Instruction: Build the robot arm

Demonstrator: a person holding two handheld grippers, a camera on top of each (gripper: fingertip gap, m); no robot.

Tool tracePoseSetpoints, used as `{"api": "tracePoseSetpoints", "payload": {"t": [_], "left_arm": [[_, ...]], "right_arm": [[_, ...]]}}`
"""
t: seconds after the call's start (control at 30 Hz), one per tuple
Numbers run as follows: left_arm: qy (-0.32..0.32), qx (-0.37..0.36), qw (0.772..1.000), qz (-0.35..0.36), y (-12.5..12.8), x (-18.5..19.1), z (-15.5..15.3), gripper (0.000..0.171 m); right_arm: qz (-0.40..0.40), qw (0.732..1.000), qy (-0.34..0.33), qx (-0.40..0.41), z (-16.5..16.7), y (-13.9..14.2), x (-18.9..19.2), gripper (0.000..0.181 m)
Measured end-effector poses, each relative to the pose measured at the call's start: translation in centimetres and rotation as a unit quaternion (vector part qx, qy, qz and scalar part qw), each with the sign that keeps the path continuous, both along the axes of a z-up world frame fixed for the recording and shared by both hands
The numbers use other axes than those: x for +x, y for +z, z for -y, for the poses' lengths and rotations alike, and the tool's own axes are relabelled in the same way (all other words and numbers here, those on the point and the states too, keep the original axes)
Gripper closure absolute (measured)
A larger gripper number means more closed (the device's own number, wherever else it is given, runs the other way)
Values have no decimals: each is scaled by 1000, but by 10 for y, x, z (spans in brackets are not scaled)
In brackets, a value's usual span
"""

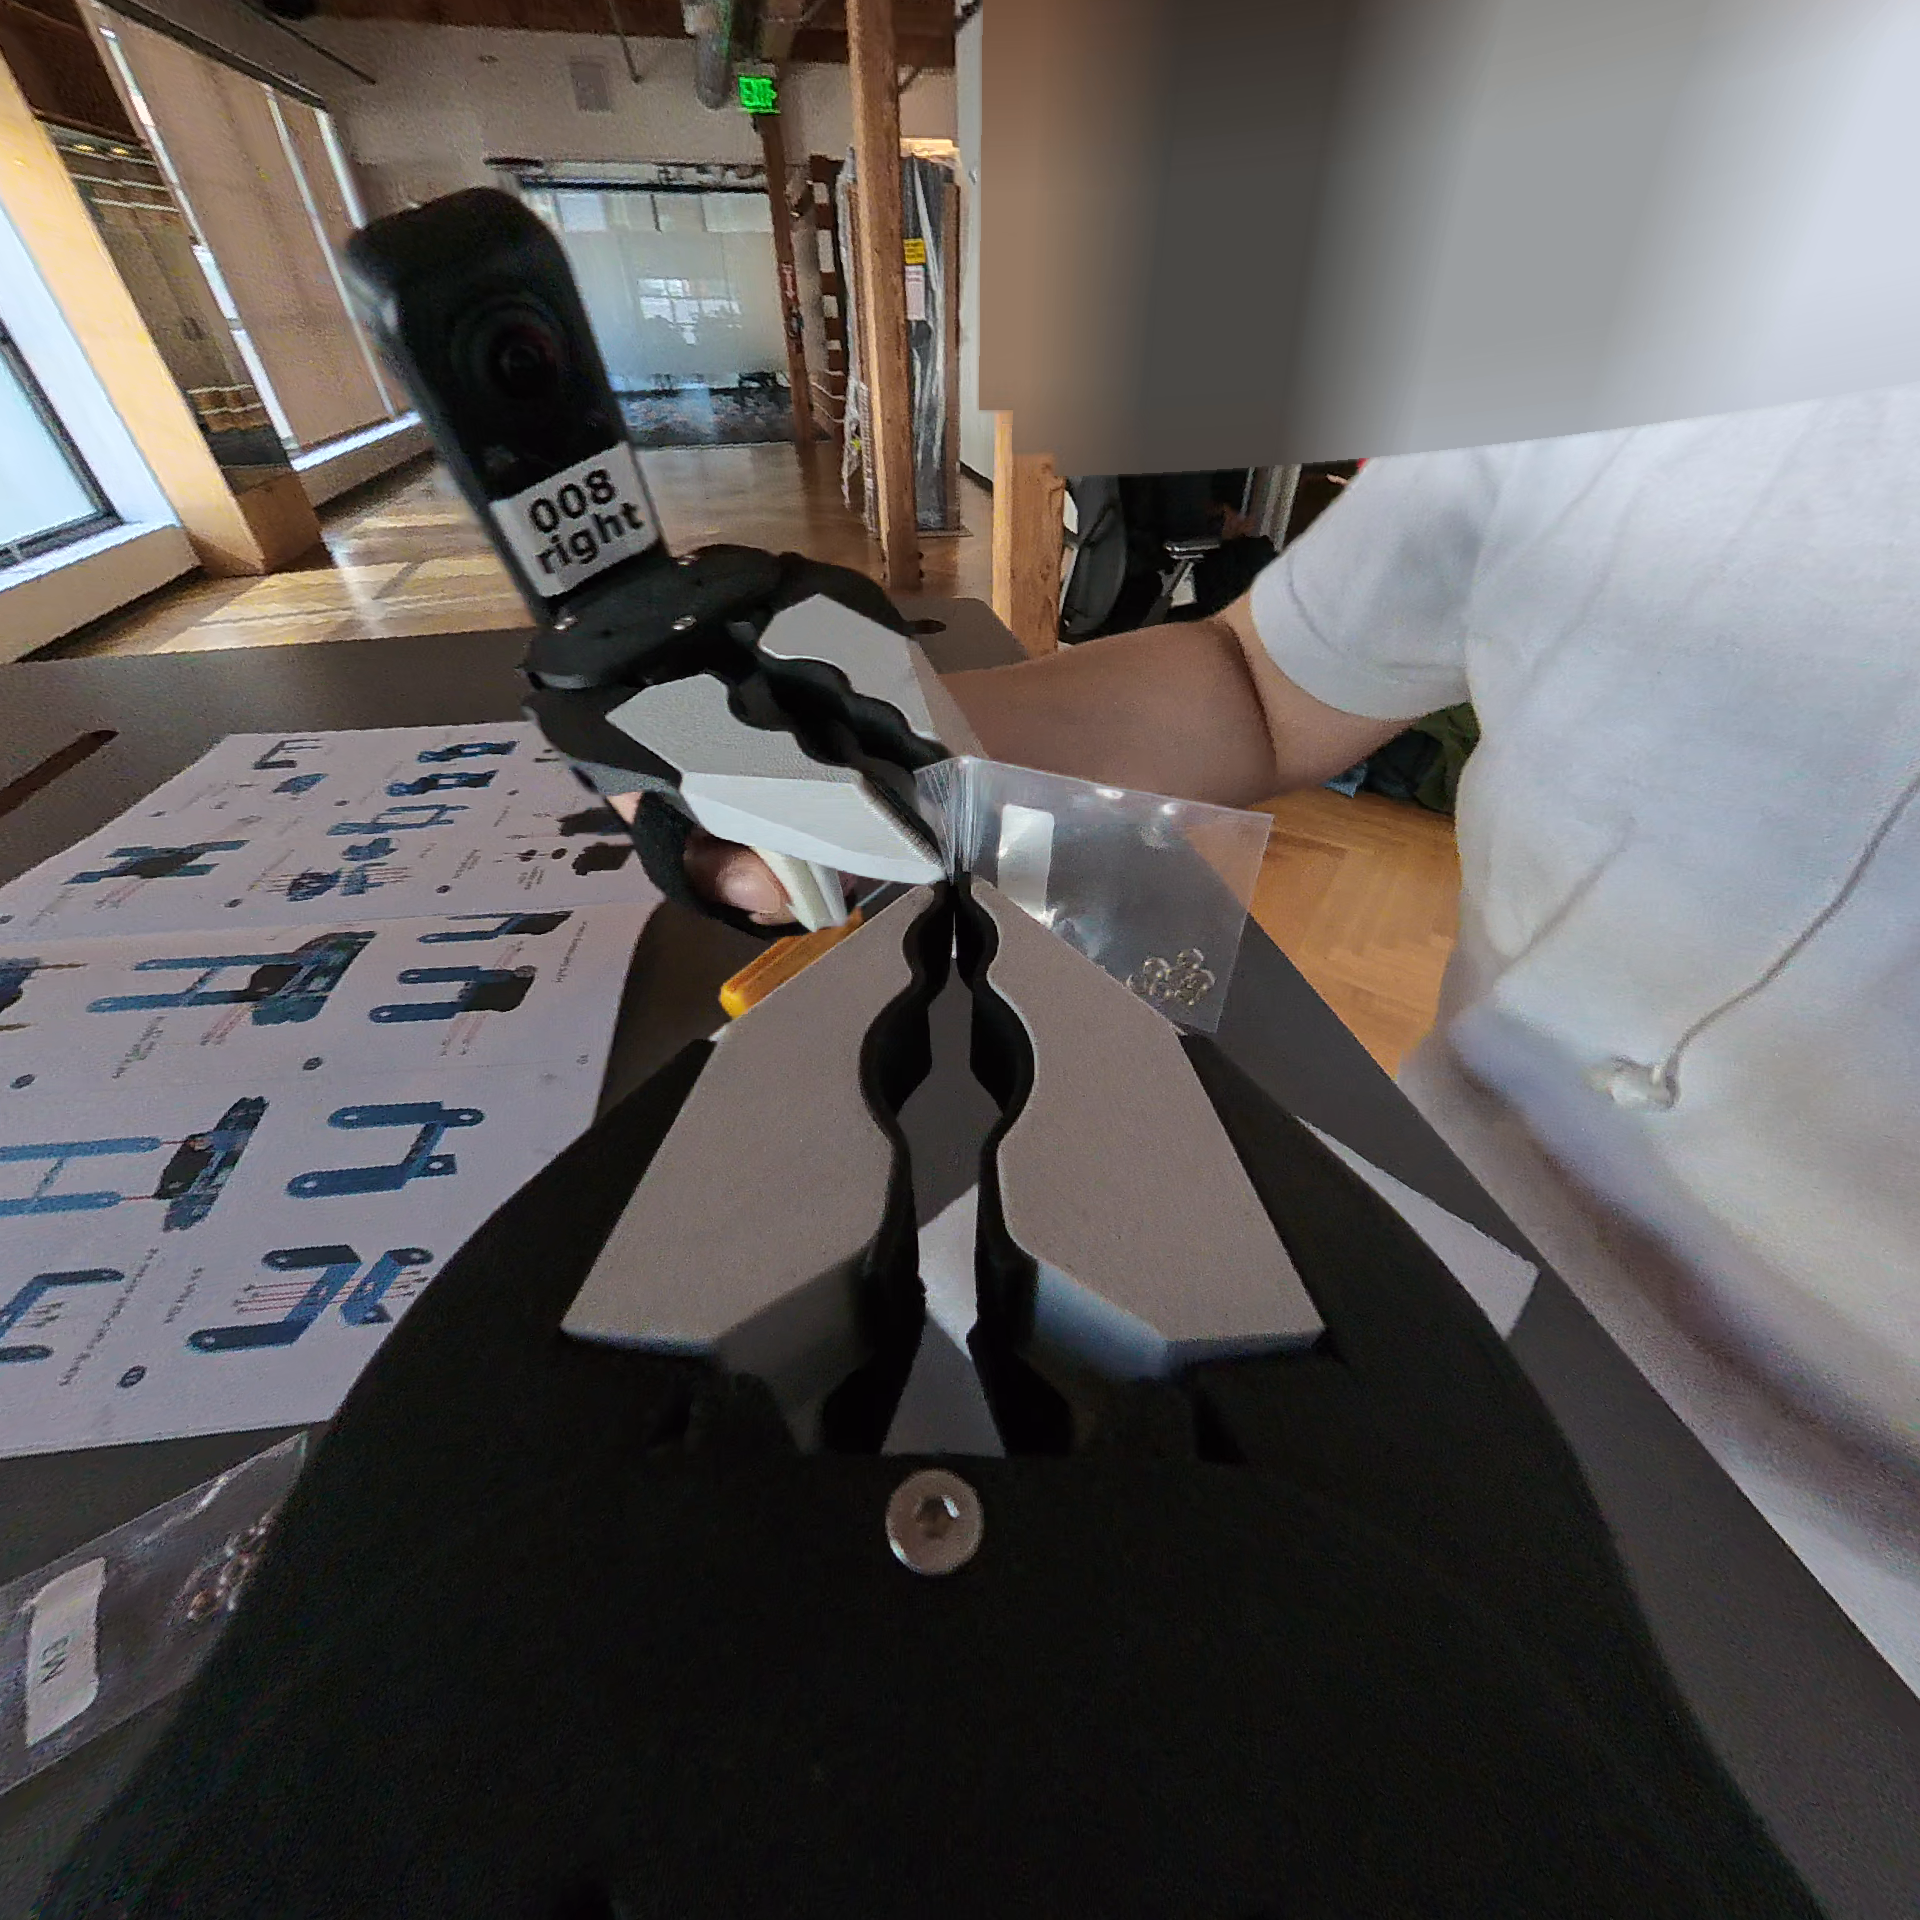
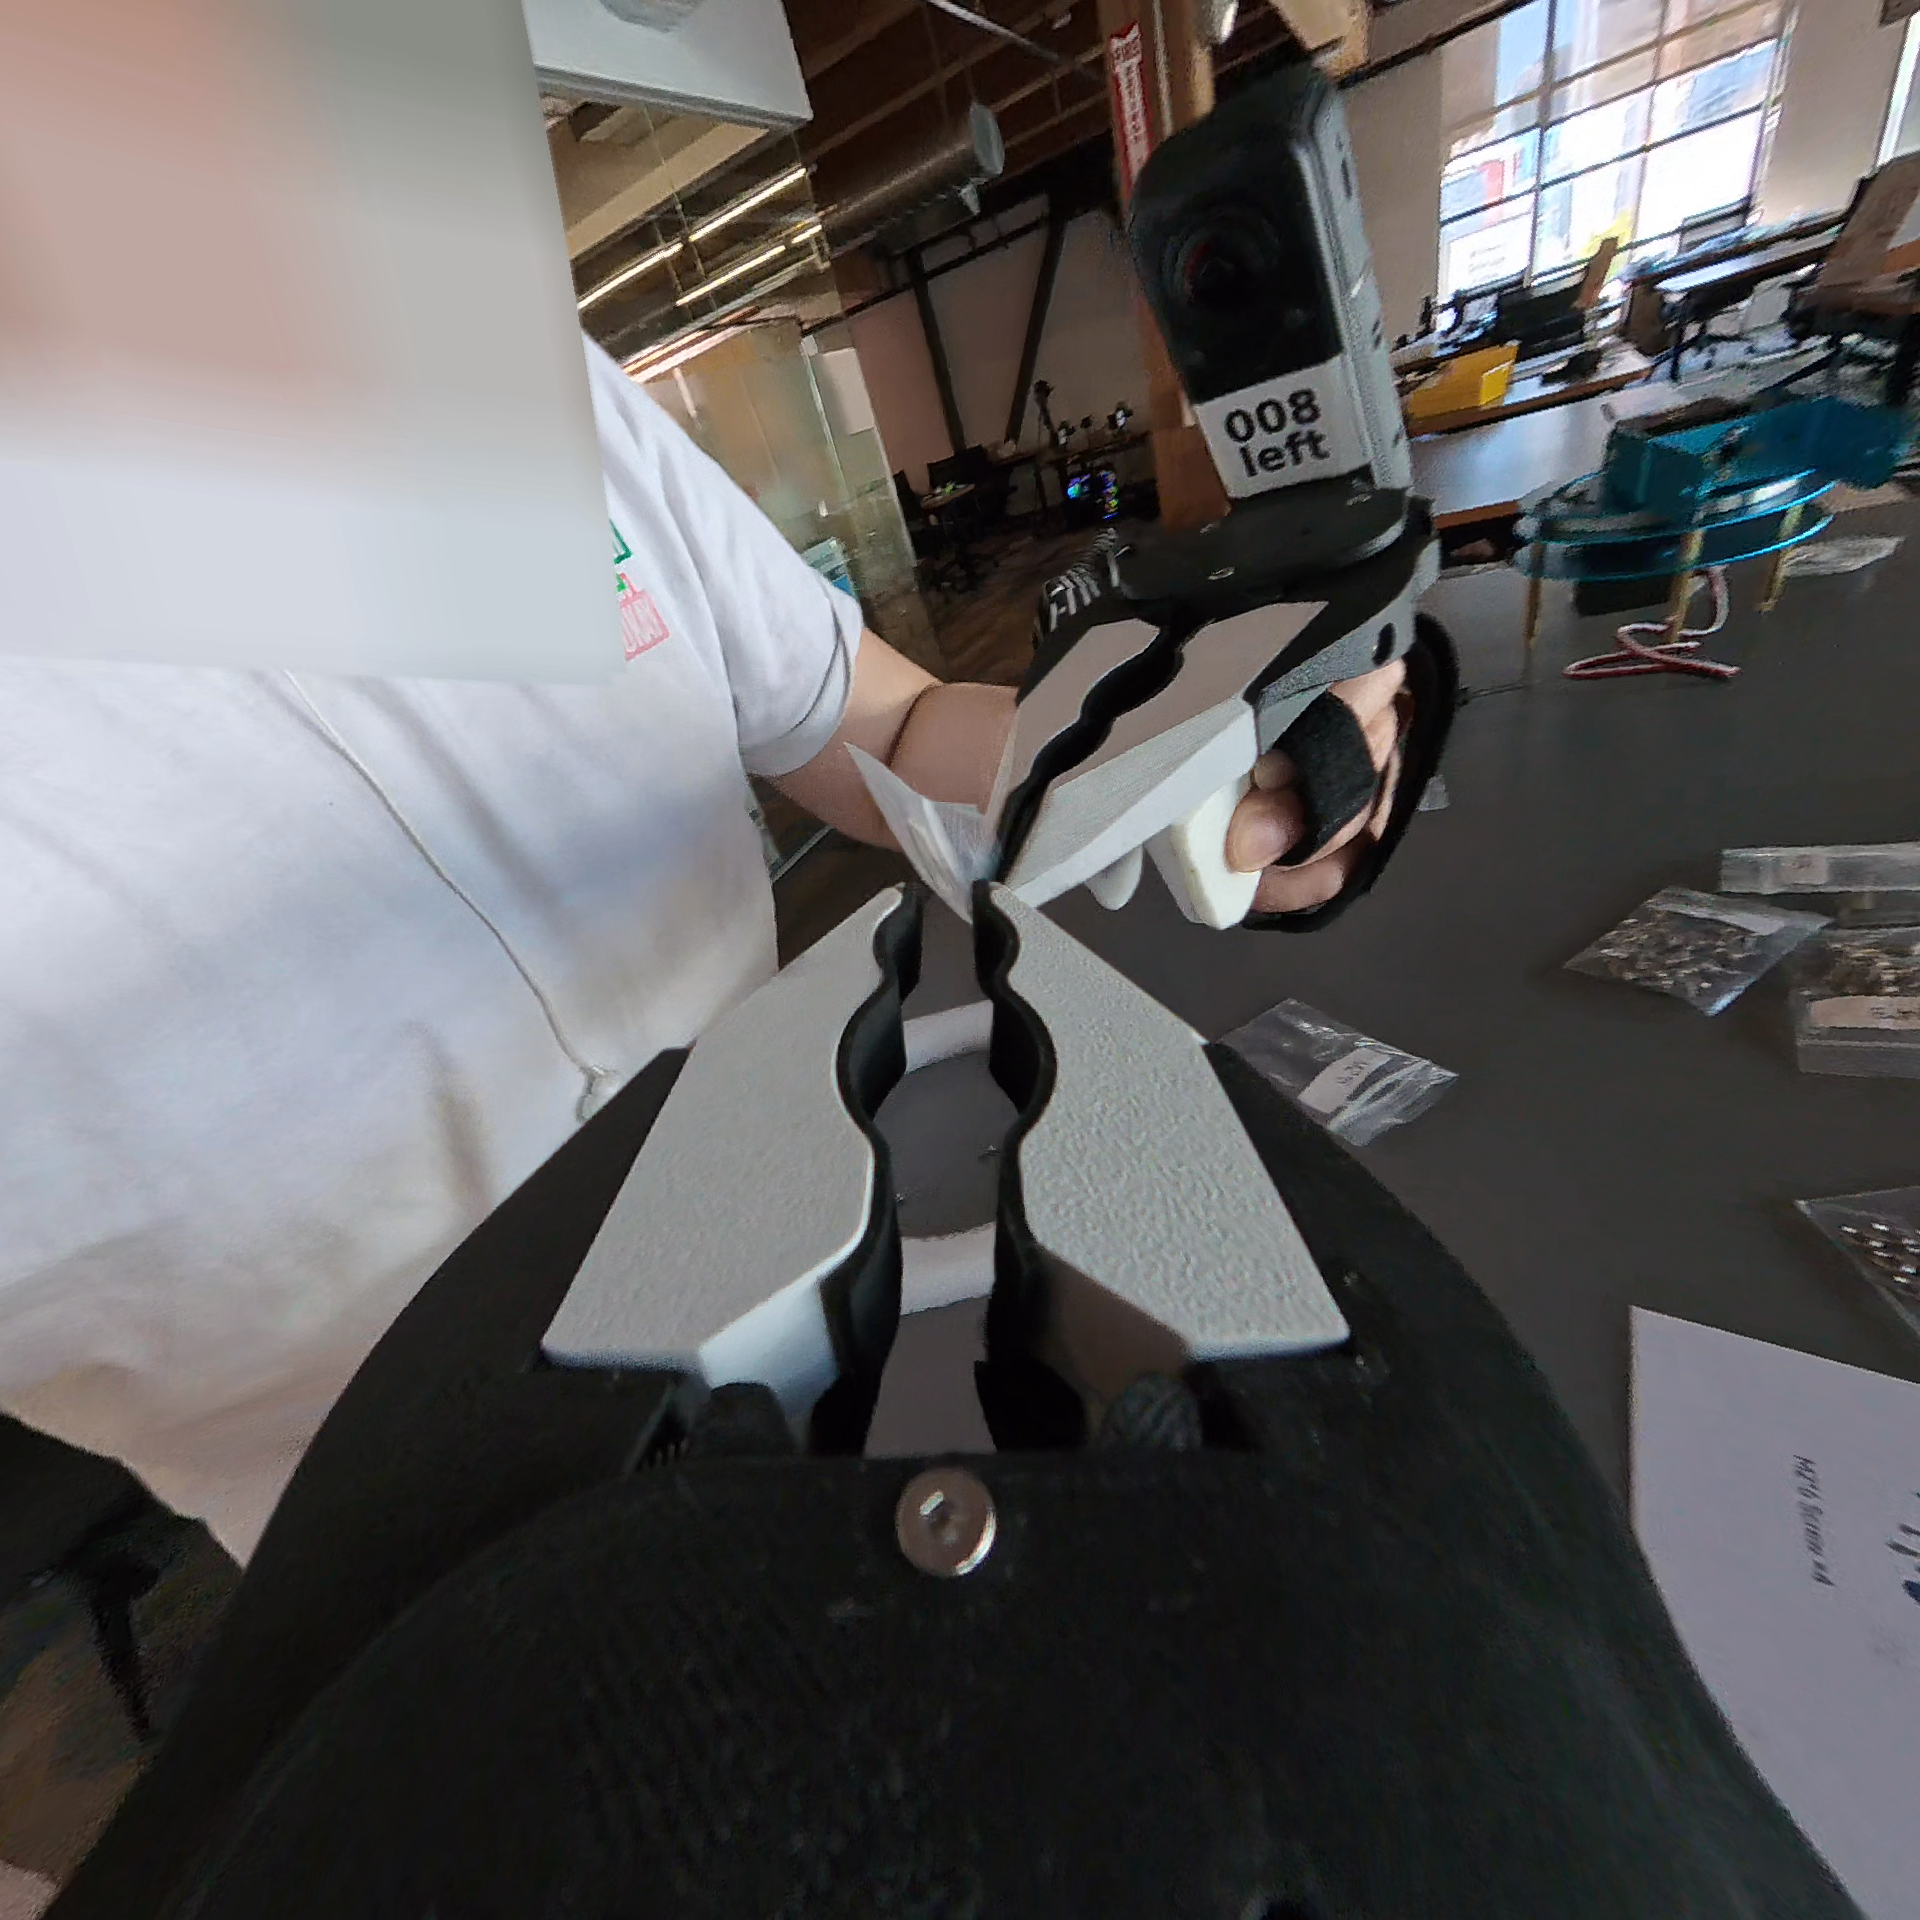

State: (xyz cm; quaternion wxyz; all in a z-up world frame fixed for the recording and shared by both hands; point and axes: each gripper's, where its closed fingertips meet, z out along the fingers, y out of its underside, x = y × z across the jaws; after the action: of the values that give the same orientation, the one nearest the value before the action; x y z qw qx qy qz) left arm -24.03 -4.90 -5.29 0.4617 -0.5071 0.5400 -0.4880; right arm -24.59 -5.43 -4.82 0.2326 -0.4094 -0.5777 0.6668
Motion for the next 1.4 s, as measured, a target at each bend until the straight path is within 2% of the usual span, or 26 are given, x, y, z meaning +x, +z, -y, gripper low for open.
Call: {"api": "tracePoseSetpoints", "payload": {"t": [0.07,0.13,0.27,0.4,0.57,0.63,0.67,0.77,0.87,1.0,1.07,1.23,1.4], "left_arm": [[18,-9,1000,3,2,-2,-7,171],[34,-17,999,13,7,-2,-11,171],[57,-13,998,17,12,-2,-14,171],[14,-64,997,34,15,2,-2,171],[-25,-61,997,50,22,6,9,163],[-12,-62,996,66,24,8,6,164],[-8,-64,995,70,24,8,4,171],[-20,-40,998,53,22,11,9,171],[-57,-12,998,20,24,12,23,171],[-85,9,993,-81,12,11,30,171],[-118,6,987,-108,11,12,37,171],[-250,14,957,-146,18,9,67,171],[-352,39,920,-169,32,2,82,171]], "right_arm": [[-2,999,-34,14,-8,1,-2,173],[-9,997,-67,30,-15,5,-5,181],[-22,994,-106,35,-22,12,-7,181],[-36,996,-73,36,-10,14,-3,181],[-56,998,-20,19,3,20,2,181],[-69,997,-33,25,0,22,4,181],[-70,996,-40,26,-2,23,4,181],[-66,996,-39,51,0,22,7,181],[-64,996,-4,69,15,23,9,181],[-25,994,47,91,25,13,9,181],[-17,992,79,100,28,11,11,181],[-5,970,204,131,60,17,12,181],[9,945,294,145,73,30,9,181]]}}
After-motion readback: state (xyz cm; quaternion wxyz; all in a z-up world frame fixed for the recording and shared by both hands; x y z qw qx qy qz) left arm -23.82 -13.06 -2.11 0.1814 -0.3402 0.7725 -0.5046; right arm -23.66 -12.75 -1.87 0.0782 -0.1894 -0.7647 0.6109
